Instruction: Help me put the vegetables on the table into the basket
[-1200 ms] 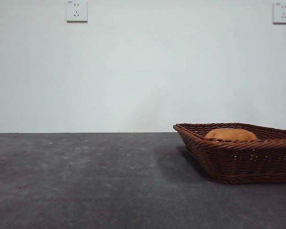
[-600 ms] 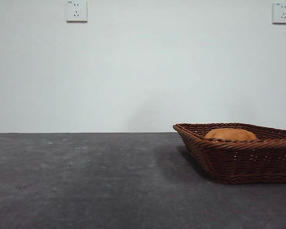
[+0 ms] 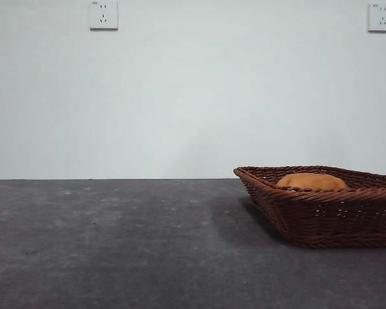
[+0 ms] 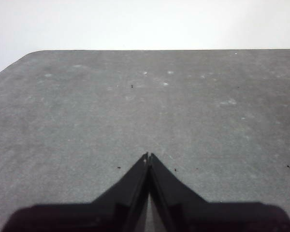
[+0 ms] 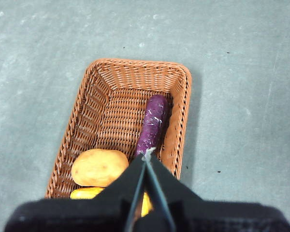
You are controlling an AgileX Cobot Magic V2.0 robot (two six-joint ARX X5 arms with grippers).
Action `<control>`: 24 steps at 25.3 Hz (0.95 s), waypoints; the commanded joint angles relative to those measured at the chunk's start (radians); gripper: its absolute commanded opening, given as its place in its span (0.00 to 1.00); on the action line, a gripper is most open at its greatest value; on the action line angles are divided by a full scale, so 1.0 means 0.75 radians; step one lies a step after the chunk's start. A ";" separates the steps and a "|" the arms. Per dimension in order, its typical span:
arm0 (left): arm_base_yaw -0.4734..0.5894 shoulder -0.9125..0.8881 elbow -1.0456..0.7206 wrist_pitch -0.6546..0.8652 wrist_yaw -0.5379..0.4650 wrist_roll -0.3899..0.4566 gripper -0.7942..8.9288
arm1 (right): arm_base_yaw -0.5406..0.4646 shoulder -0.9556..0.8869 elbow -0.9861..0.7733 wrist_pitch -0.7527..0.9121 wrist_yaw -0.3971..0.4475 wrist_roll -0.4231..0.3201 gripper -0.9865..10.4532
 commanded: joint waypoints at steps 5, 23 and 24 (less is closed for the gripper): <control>0.004 0.001 -0.013 0.009 0.005 -0.008 0.08 | 0.000 0.003 0.002 0.005 0.001 0.003 0.09; 0.004 0.001 -0.013 0.009 0.005 -0.008 0.08 | 0.001 -1.083 -0.745 0.467 0.253 0.076 0.09; 0.004 0.001 -0.013 0.009 0.005 -0.008 0.08 | 0.001 -1.121 -0.818 0.497 0.251 0.082 0.09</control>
